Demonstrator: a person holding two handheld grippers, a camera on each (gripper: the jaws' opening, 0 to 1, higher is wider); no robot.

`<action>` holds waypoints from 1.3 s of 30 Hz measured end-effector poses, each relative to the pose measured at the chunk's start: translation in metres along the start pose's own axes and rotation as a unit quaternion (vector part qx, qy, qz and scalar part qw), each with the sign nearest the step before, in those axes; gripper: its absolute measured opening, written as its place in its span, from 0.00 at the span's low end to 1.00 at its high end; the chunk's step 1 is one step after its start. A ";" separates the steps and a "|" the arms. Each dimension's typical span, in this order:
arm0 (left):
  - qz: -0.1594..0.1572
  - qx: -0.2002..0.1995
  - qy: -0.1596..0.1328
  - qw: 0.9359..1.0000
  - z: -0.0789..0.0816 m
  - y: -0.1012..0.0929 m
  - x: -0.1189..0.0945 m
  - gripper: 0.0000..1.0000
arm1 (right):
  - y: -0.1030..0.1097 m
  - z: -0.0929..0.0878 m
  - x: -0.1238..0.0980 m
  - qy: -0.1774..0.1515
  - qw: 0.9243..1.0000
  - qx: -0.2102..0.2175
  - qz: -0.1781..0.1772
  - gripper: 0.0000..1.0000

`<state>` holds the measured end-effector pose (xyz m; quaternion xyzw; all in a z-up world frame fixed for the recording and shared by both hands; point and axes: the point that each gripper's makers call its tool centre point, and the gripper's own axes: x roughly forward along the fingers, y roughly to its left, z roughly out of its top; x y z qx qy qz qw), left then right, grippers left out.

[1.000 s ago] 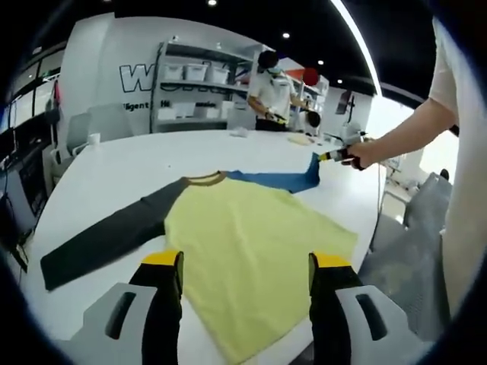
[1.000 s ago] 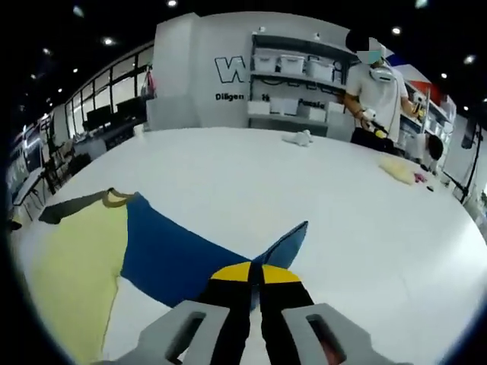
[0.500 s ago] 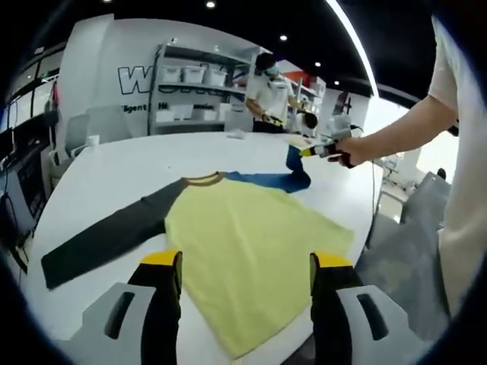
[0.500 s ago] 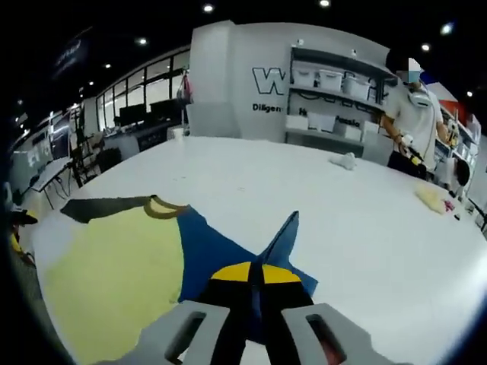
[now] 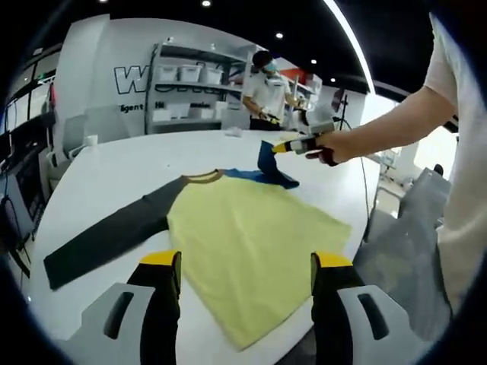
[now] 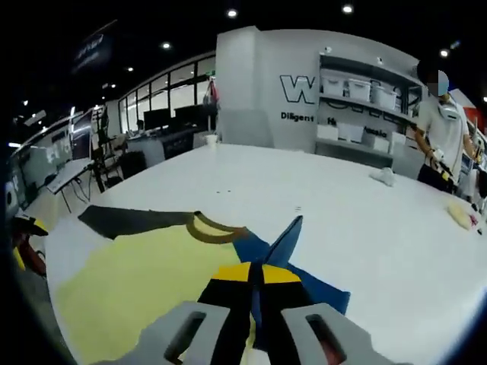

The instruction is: Fold the garment on the visible template until the final outline fits inside the template.

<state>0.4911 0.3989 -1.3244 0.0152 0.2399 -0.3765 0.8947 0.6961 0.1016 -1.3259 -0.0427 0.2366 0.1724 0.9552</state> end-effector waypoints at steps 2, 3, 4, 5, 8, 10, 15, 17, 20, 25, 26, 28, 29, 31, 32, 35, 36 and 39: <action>0.001 -0.001 0.000 1.000 0.000 0.002 -0.002 0.71 | 0.009 0.004 0.008 -0.003 1.000 -0.003 0.007 0.00; 0.001 0.000 0.000 1.000 -0.001 0.003 -0.003 0.71 | 0.013 0.005 0.013 -0.002 1.000 -0.001 0.010 0.00; 0.001 -0.001 0.001 1.000 -0.001 0.004 -0.004 0.71 | 0.017 0.006 0.016 -0.003 1.000 -0.001 0.011 0.00; 0.001 -0.001 0.001 1.000 -0.002 0.005 -0.005 0.71 | 0.025 0.007 0.020 -0.003 1.000 -0.003 0.015 0.00; 0.002 -0.002 0.003 1.000 -0.003 0.007 -0.007 0.71 | 0.042 0.008 0.028 -0.003 1.000 -0.009 0.022 0.00; 0.001 -0.002 0.003 1.000 -0.003 0.008 -0.008 0.71 | 0.055 0.009 0.034 -0.001 0.999 -0.015 0.030 0.00; 0.002 -0.004 0.002 1.000 -0.003 0.011 -0.009 0.71 | 0.071 0.008 0.053 0.004 0.999 -0.020 0.043 0.00; 0.002 -0.004 0.003 1.000 -0.004 0.012 -0.010 0.71 | 0.080 0.008 0.057 0.006 0.998 -0.031 0.051 0.00; 0.003 -0.004 0.005 1.000 -0.005 0.013 -0.012 0.71 | 0.092 0.007 0.064 0.009 0.998 -0.034 0.058 0.00; 0.006 -0.005 0.005 1.000 -0.006 0.016 -0.014 0.71 | 0.114 0.009 0.072 0.009 0.996 -0.044 0.075 0.00; 0.007 -0.006 0.004 1.000 -0.006 0.016 -0.014 0.71 | 0.118 0.010 0.073 0.008 0.996 -0.046 0.077 0.00; 0.008 -0.007 0.004 1.000 -0.006 0.017 -0.015 0.71 | 0.127 0.012 0.076 0.006 0.995 -0.047 0.085 0.00; 0.009 -0.007 0.004 1.000 -0.006 0.017 -0.015 0.71 | 0.130 0.012 0.077 0.007 0.995 -0.049 0.088 0.00; 0.010 -0.008 0.004 1.000 -0.006 0.018 -0.015 0.71 | 0.139 0.013 0.079 0.007 0.994 -0.053 0.096 0.00; 0.010 -0.007 0.003 1.000 -0.006 0.018 -0.016 0.71 | 0.141 0.014 0.080 0.007 0.994 -0.053 0.096 0.00; 0.012 -0.008 0.003 1.000 -0.007 0.018 -0.017 0.71 | 0.153 0.016 0.085 0.007 0.992 -0.063 0.108 0.00; 0.013 -0.008 0.003 1.000 -0.007 0.018 -0.017 0.71 | 0.156 0.017 0.085 0.006 0.992 -0.064 0.111 0.00; 0.015 -0.010 0.003 1.000 -0.008 0.019 -0.018 0.71 | 0.165 0.019 0.087 0.006 0.990 -0.069 0.119 0.00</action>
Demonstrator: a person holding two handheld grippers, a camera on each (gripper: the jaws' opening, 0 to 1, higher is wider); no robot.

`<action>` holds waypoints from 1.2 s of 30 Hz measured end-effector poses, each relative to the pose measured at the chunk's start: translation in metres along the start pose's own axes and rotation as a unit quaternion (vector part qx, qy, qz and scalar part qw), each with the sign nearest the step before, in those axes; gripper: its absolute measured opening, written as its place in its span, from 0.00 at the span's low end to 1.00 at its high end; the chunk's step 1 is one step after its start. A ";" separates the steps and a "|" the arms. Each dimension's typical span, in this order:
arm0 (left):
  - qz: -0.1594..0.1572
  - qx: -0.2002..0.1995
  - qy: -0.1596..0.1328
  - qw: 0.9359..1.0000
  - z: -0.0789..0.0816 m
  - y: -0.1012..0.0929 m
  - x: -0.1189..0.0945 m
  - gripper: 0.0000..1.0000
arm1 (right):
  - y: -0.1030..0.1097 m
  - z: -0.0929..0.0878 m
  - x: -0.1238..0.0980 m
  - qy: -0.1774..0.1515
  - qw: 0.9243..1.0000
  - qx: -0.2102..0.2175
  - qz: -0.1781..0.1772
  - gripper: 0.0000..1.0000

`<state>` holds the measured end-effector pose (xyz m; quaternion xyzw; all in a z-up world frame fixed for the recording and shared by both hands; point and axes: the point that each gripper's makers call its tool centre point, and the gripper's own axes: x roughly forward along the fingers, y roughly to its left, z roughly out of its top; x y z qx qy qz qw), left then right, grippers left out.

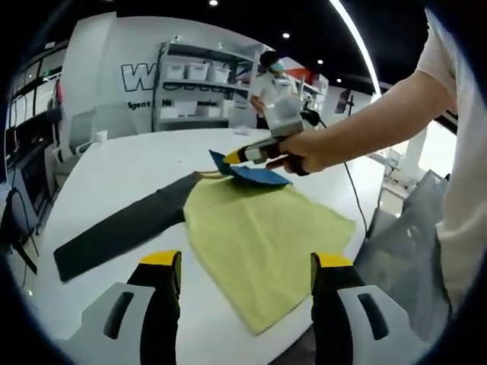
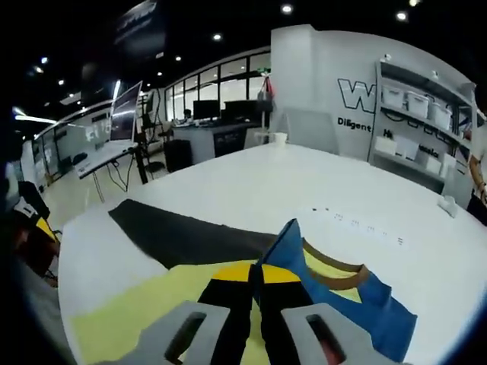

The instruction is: Fold the garment on the visible template until the final outline fits inside the template.

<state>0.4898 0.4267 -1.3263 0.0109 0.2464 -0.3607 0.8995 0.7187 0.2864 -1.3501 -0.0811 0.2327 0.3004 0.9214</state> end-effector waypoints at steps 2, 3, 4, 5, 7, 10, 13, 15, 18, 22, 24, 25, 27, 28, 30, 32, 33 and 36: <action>0.002 -0.001 0.000 1.000 0.000 0.001 -0.001 0.71 | 0.005 0.001 0.002 0.000 1.000 -0.001 0.006 0.00; 0.003 -0.002 -0.001 1.000 0.000 0.001 -0.001 0.71 | 0.009 0.000 0.003 0.003 1.000 -0.008 0.011 0.00; 0.003 -0.002 -0.001 1.000 -0.001 0.001 -0.002 0.71 | 0.012 -0.001 0.004 0.006 1.000 -0.016 0.013 0.00; 0.004 -0.002 -0.001 1.000 -0.001 0.002 -0.002 0.71 | 0.014 -0.002 0.005 0.008 1.000 -0.017 0.016 0.00; 0.005 -0.003 -0.001 1.000 -0.001 0.003 -0.003 0.71 | 0.019 -0.002 0.007 0.008 1.000 -0.021 0.020 0.00; 0.006 -0.003 -0.002 1.000 -0.001 0.003 -0.003 0.71 | 0.028 -0.002 0.010 0.011 0.999 -0.027 0.030 0.00; 0.008 -0.005 -0.003 1.000 -0.001 0.004 -0.004 0.71 | 0.036 -0.002 0.012 0.014 0.999 -0.036 0.039 0.00; 0.009 -0.006 -0.003 1.000 -0.002 0.003 -0.005 0.71 | 0.039 -0.003 0.013 0.016 0.998 -0.038 0.042 0.00; 0.009 -0.006 -0.003 1.000 -0.002 0.004 -0.005 0.71 | 0.042 -0.003 0.016 0.018 0.998 -0.036 0.044 0.00; 0.011 -0.007 -0.003 1.000 -0.002 0.004 -0.006 0.71 | 0.046 -0.006 0.019 0.022 0.998 -0.038 0.049 0.00; 0.012 -0.008 -0.003 1.000 -0.002 0.005 -0.006 0.71 | 0.049 -0.009 0.022 0.027 0.997 -0.043 0.054 0.00; 0.012 -0.008 -0.003 1.000 -0.003 0.005 -0.007 0.71 | 0.049 -0.010 0.022 0.028 0.997 -0.047 0.053 0.00; 0.013 -0.009 -0.004 1.000 -0.002 0.006 -0.007 0.71 | 0.051 -0.013 0.024 0.035 0.997 -0.053 0.054 0.00; 0.014 -0.009 -0.005 1.000 -0.002 0.006 -0.008 0.71 | 0.051 -0.015 0.025 0.038 0.996 -0.053 0.055 0.00; 0.015 -0.009 -0.004 1.000 -0.003 0.006 -0.008 0.70 | 0.053 -0.016 0.027 0.041 0.996 -0.054 0.056 0.00; 0.015 -0.011 -0.004 1.000 -0.004 0.006 -0.009 0.70 | 0.056 -0.019 0.030 0.046 0.995 -0.057 0.060 0.00; 0.016 -0.011 -0.004 1.000 -0.004 0.006 -0.009 0.70 | 0.058 -0.021 0.032 0.050 0.995 -0.064 0.064 0.00; 0.018 -0.012 -0.003 1.000 -0.005 0.007 -0.010 0.70 | 0.064 -0.028 0.036 0.061 0.993 -0.072 0.070 0.00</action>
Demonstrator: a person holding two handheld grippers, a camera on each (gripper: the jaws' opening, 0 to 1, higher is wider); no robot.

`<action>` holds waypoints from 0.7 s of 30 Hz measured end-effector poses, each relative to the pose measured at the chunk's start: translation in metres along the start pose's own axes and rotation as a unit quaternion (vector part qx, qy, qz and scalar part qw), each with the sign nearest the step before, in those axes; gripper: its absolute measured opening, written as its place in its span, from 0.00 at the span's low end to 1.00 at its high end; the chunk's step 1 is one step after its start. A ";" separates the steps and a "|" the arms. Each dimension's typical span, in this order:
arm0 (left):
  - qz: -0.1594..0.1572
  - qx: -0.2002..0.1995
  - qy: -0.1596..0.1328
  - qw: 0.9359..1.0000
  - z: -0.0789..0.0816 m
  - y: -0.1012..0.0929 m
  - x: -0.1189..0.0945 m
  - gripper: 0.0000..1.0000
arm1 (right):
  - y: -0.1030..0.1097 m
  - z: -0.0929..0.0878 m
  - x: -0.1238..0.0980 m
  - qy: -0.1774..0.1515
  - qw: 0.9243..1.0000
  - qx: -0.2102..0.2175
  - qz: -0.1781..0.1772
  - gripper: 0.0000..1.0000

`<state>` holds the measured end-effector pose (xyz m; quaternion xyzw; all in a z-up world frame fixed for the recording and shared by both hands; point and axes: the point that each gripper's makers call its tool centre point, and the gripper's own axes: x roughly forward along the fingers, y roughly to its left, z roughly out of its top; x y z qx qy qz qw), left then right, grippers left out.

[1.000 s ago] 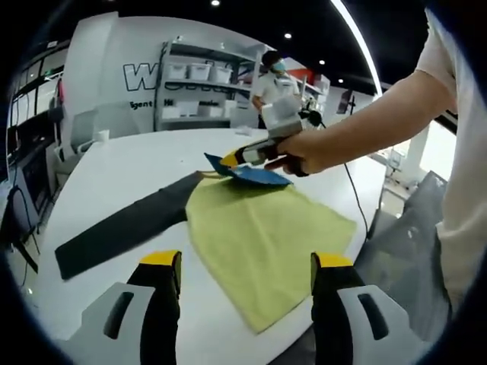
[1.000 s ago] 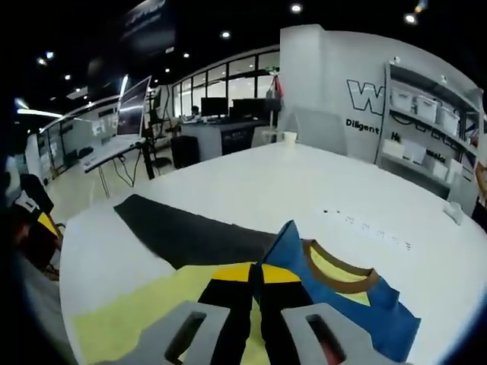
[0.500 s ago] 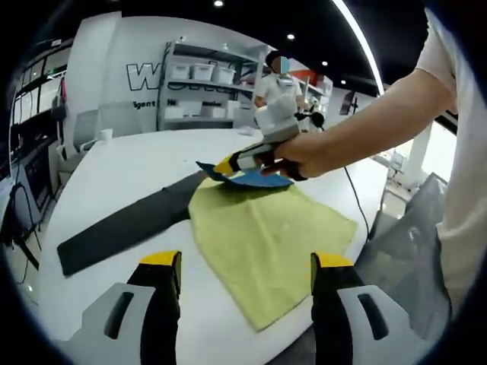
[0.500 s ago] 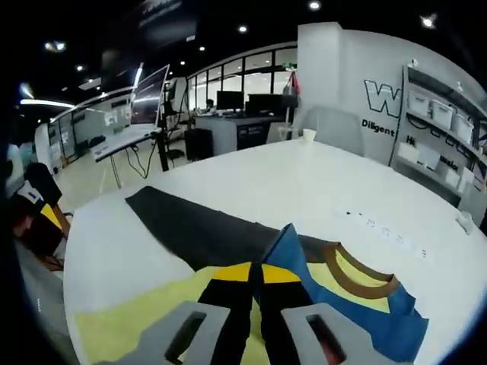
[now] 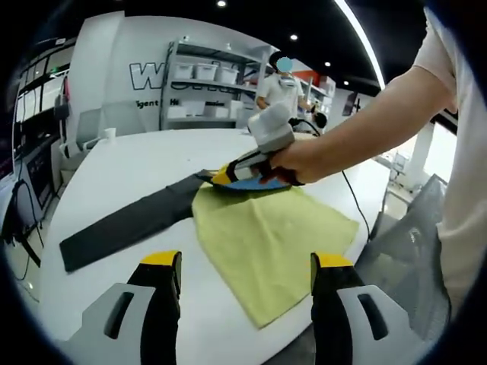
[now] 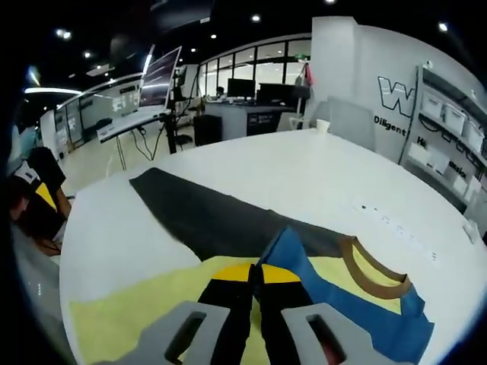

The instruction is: Fold the garment on the visible template until the final outline fits inside the template.

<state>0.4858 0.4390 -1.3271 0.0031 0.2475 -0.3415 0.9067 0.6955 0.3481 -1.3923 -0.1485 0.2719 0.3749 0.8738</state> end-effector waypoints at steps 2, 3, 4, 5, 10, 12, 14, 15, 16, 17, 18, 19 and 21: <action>0.002 -0.003 -0.001 1.000 0.000 0.001 -0.001 0.70 | 0.002 0.000 0.002 0.000 1.000 0.001 0.003 0.00; 0.002 -0.003 0.000 1.000 -0.001 0.001 -0.001 0.70 | 0.005 -0.001 0.003 0.003 1.000 -0.003 0.007 0.00; 0.002 -0.003 0.000 1.000 -0.001 0.001 -0.001 0.70 | 0.007 -0.002 0.004 0.005 1.000 -0.006 0.009 0.00; 0.003 -0.003 0.000 1.000 -0.001 0.001 -0.001 0.70 | 0.008 -0.003 0.006 0.007 1.000 -0.009 0.011 0.00; 0.004 -0.005 0.001 1.000 -0.001 0.002 -0.001 0.70 | 0.018 -0.011 0.014 0.022 0.999 -0.011 0.035 0.00; 0.005 -0.006 -0.001 1.000 -0.001 0.003 -0.001 0.70 | 0.027 -0.011 0.016 0.021 0.999 -0.007 0.050 0.00; 0.006 -0.006 0.000 1.000 -0.001 0.003 -0.001 0.70 | 0.034 -0.010 0.016 0.021 0.998 -0.022 0.059 0.00; 0.006 -0.006 0.000 1.000 -0.001 0.004 -0.001 0.70 | 0.036 -0.010 0.016 0.019 0.998 -0.013 0.062 0.00; 0.007 -0.007 -0.001 1.000 -0.001 0.004 -0.001 0.70 | 0.036 -0.010 0.015 0.020 0.998 -0.010 0.061 0.00; 0.007 -0.007 -0.001 1.000 -0.001 0.004 0.000 0.70 | 0.036 -0.009 0.014 0.019 0.998 -0.011 0.061 0.00; 0.007 -0.007 -0.001 1.000 0.000 0.004 0.000 0.70 | 0.036 -0.010 0.013 0.018 0.998 -0.011 0.061 0.00; 0.007 -0.008 -0.002 1.000 0.000 0.004 0.000 0.70 | 0.035 -0.010 0.012 0.017 0.998 -0.008 0.061 0.00; 0.007 -0.008 -0.002 1.000 0.000 0.005 0.001 0.70 | 0.034 -0.011 0.009 0.016 0.998 -0.002 0.061 0.01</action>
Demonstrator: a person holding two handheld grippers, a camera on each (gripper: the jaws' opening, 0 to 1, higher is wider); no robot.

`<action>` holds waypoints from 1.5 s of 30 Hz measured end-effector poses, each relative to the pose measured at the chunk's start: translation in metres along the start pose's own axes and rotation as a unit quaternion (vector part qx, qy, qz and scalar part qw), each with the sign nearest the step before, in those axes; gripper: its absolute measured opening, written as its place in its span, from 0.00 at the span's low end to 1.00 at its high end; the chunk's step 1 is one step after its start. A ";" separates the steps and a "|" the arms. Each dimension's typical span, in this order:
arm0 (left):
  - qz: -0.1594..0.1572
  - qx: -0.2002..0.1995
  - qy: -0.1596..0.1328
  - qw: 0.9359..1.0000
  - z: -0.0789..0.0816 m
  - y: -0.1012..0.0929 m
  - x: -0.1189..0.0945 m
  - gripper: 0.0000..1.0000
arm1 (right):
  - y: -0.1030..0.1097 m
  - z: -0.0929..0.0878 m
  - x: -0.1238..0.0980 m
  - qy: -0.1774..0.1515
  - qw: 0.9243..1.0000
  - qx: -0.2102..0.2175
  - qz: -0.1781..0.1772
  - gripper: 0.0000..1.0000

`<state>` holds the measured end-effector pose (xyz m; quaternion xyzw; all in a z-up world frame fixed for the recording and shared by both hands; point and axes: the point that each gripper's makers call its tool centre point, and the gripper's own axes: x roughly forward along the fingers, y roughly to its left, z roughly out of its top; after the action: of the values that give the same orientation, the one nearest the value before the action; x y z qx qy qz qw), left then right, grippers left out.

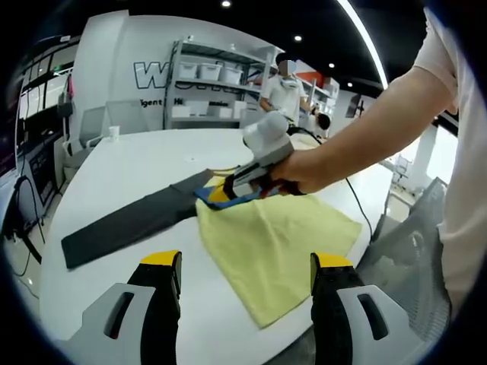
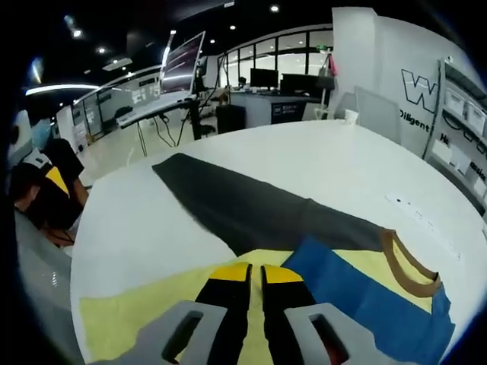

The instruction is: Fold the garment on the visible template until the final outline fits inside the template.

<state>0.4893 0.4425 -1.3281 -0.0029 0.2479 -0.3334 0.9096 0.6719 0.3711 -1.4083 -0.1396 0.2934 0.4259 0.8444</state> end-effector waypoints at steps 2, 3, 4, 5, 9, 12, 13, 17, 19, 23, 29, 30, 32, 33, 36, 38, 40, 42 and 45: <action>0.000 -0.001 -0.001 1.000 0.000 0.001 0.001 0.70 | -0.003 0.002 -0.004 -0.008 1.000 0.013 -0.005 0.01; -0.001 -0.003 -0.002 1.000 0.000 0.001 0.002 0.70 | -0.004 0.002 -0.006 -0.010 1.000 0.019 -0.007 0.02; -0.001 -0.003 -0.003 1.000 0.001 0.001 0.002 0.70 | -0.005 0.002 -0.009 -0.013 1.000 0.026 -0.009 0.03; -0.002 -0.003 -0.003 1.000 0.001 0.002 0.003 0.70 | -0.006 0.001 -0.011 -0.015 0.999 0.042 -0.011 0.04; -0.004 -0.003 -0.007 1.000 0.003 0.005 0.004 0.70 | -0.013 -0.001 -0.021 -0.036 0.994 0.102 -0.017 0.10; -0.007 -0.006 -0.011 1.000 0.004 0.010 0.006 0.70 | -0.017 -0.008 -0.028 -0.036 0.990 0.138 -0.016 0.16; -0.008 -0.008 -0.012 1.000 0.003 0.012 0.006 0.70 | -0.018 -0.007 -0.031 -0.043 0.988 0.144 -0.018 0.17; -0.008 -0.028 -0.020 0.999 0.002 0.026 0.009 0.69 | -0.022 -0.010 -0.046 -0.053 0.983 0.174 -0.022 0.22; -0.009 -0.035 -0.024 0.999 0.001 0.035 0.010 0.69 | -0.020 -0.013 -0.053 -0.050 0.981 0.185 -0.026 0.22; -0.014 -0.041 -0.031 0.999 0.002 0.051 0.014 0.69 | -0.021 -0.013 -0.069 -0.057 0.978 0.195 -0.043 0.23; -0.040 -0.029 -0.031 0.998 0.004 0.067 0.024 0.69 | -0.023 -0.013 -0.084 -0.062 0.976 0.199 -0.062 0.24; -0.040 -0.028 -0.030 0.998 0.004 0.068 0.024 0.69 | -0.022 -0.013 -0.085 -0.063 0.976 0.199 -0.063 0.25; -0.041 -0.026 -0.032 0.998 0.007 0.072 0.025 0.69 | -0.023 -0.012 -0.092 -0.070 0.976 0.196 -0.072 0.25; -0.039 -0.024 -0.031 0.998 0.008 0.073 0.025 0.69 | -0.023 -0.012 -0.092 -0.069 0.976 0.196 -0.073 0.27; -0.032 -0.027 -0.030 0.999 0.007 0.080 0.027 0.69 | -0.027 -0.015 -0.093 -0.069 0.976 0.192 -0.075 0.28; -0.014 -0.040 -0.032 0.999 0.006 0.090 0.026 0.69 | -0.025 -0.014 -0.093 -0.067 0.979 0.182 -0.069 0.28; 0.001 -0.055 -0.036 0.998 0.004 0.100 0.025 0.68 | -0.026 -0.012 -0.094 -0.071 0.980 0.175 -0.063 0.29; 0.037 -0.078 -0.030 0.996 -0.004 0.119 0.020 0.66 | -0.029 -0.011 -0.095 -0.074 0.980 0.174 -0.059 0.29; 0.079 -0.113 -0.033 0.990 -0.014 0.147 0.013 0.66 | -0.031 -0.005 -0.097 -0.088 0.981 0.166 -0.052 0.29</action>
<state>0.5805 0.5515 -1.3711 -0.0969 0.2535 -0.2302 0.9345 0.6498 0.2882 -1.3534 0.0251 0.2772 0.3371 0.8994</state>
